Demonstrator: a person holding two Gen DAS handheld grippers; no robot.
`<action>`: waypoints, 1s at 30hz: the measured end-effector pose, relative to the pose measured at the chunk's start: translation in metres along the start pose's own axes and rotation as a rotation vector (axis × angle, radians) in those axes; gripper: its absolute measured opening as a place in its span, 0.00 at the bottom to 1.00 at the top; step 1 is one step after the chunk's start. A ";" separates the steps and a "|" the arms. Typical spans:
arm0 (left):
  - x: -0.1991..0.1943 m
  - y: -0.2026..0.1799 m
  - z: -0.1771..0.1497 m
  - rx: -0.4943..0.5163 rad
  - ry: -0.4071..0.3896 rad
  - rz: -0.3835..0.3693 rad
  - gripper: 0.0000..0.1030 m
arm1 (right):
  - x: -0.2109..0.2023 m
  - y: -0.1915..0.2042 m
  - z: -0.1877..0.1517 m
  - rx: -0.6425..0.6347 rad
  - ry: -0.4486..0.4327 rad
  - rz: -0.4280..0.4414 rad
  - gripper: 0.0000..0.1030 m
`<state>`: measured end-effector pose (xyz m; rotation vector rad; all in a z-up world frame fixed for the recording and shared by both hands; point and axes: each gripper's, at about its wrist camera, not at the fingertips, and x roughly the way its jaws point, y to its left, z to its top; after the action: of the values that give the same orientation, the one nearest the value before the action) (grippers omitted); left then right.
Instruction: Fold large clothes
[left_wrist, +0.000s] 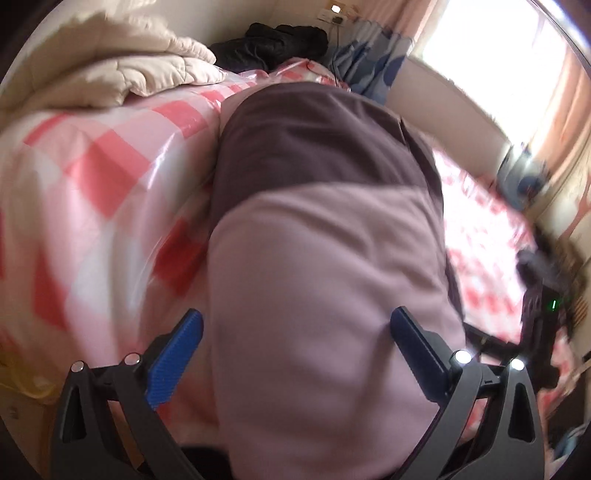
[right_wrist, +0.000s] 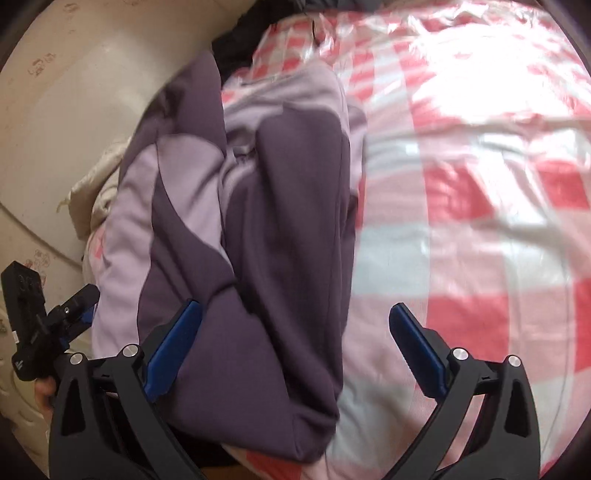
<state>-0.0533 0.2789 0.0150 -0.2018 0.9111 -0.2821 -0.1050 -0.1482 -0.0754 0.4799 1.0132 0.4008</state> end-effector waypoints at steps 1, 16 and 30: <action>-0.004 -0.002 0.000 0.018 0.009 0.011 0.94 | -0.006 0.001 0.000 0.005 -0.003 -0.015 0.94; -0.081 0.000 -0.054 0.031 0.006 0.112 0.94 | -0.107 0.107 -0.082 -0.250 -0.159 -0.304 0.94; -0.107 -0.005 -0.067 0.066 0.045 0.223 0.94 | -0.101 0.156 -0.103 -0.367 -0.052 -0.407 0.94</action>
<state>-0.1700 0.3052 0.0560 -0.0323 0.9584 -0.1094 -0.2577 -0.0523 0.0368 -0.0490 0.9334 0.1999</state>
